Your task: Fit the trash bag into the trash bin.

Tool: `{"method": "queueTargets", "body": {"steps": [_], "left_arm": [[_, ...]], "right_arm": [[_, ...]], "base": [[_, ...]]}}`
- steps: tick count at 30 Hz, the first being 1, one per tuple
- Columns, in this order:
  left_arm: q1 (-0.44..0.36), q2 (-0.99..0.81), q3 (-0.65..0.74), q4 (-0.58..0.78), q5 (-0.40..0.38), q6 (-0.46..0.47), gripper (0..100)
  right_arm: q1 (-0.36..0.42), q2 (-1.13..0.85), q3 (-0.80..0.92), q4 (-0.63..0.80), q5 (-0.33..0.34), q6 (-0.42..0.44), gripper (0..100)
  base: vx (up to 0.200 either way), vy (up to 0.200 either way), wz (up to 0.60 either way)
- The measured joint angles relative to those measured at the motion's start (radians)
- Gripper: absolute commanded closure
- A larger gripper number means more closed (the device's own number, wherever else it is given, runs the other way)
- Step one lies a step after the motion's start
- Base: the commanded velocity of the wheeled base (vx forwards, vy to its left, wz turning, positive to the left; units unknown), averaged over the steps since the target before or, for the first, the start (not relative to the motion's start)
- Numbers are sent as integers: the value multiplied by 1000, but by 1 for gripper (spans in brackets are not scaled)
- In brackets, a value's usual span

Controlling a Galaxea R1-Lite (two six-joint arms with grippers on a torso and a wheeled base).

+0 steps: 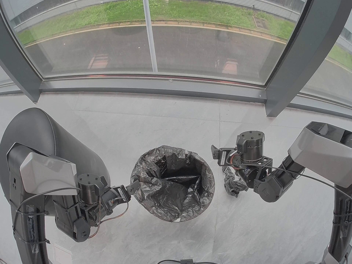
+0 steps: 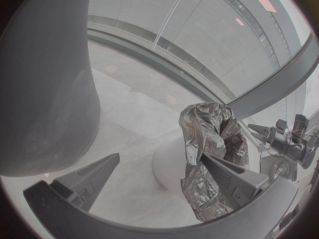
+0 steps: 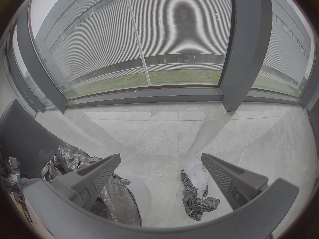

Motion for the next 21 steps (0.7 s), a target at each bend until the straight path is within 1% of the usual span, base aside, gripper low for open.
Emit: {"method": "queueTargets", "body": {"steps": [21], "left_arm": [[19,40,-10,0,-6,-2,0]], "right_arm": [[0,8,0,0,0,0,0]], "base": [[0,0,0]]}}
